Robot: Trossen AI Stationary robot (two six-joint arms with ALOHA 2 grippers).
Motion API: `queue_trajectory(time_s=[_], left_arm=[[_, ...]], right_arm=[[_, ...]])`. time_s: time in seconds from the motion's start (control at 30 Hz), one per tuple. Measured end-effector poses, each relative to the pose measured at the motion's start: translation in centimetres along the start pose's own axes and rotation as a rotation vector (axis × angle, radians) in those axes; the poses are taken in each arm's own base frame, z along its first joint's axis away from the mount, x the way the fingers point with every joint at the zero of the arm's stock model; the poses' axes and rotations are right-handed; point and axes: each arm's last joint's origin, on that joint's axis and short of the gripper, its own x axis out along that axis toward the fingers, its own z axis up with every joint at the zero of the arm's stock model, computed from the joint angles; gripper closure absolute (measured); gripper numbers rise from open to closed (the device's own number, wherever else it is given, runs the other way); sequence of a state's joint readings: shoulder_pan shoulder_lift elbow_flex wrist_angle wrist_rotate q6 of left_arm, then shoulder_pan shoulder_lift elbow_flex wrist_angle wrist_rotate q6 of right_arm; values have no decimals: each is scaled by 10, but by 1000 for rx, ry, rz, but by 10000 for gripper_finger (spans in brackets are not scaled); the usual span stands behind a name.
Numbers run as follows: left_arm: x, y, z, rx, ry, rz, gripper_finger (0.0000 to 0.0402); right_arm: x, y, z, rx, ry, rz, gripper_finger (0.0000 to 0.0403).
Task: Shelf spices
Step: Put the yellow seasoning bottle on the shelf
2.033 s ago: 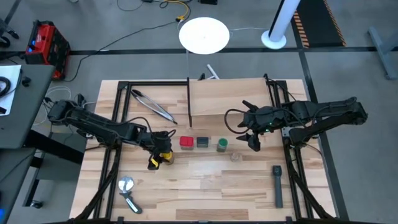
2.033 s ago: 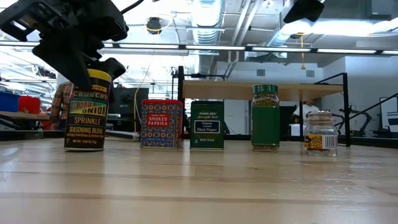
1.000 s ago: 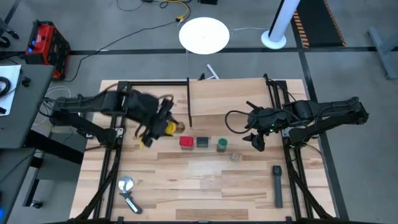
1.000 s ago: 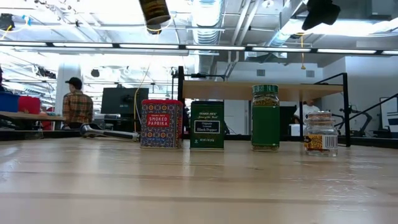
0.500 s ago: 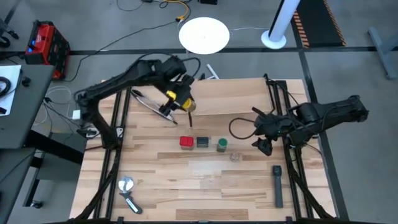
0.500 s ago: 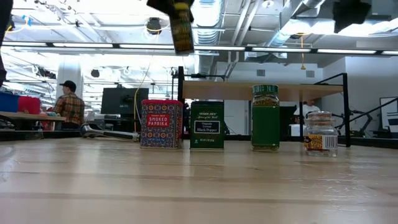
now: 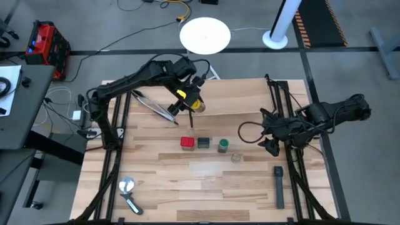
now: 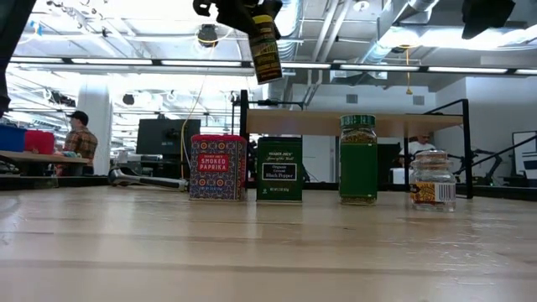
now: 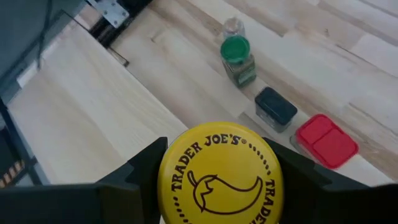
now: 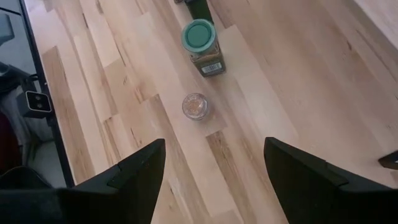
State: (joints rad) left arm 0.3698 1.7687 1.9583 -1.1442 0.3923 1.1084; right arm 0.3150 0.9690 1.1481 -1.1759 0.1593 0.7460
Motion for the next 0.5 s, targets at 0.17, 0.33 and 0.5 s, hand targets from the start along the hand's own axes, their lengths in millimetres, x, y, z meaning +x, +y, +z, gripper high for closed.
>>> queue_trajectory(time_s=[0.17,0.33,0.5], left_arm=[[-1,2,-4,-28,3,7,203],[-6,8,-12,-59,-39,11,203],[-9,13,-17,-79,-65,36,203]], right_arm=[[-1,2,-2,4,0,5,126],[-1,2,-2,2,0,6,126],[-1,2,-2,2,0,5,126]])
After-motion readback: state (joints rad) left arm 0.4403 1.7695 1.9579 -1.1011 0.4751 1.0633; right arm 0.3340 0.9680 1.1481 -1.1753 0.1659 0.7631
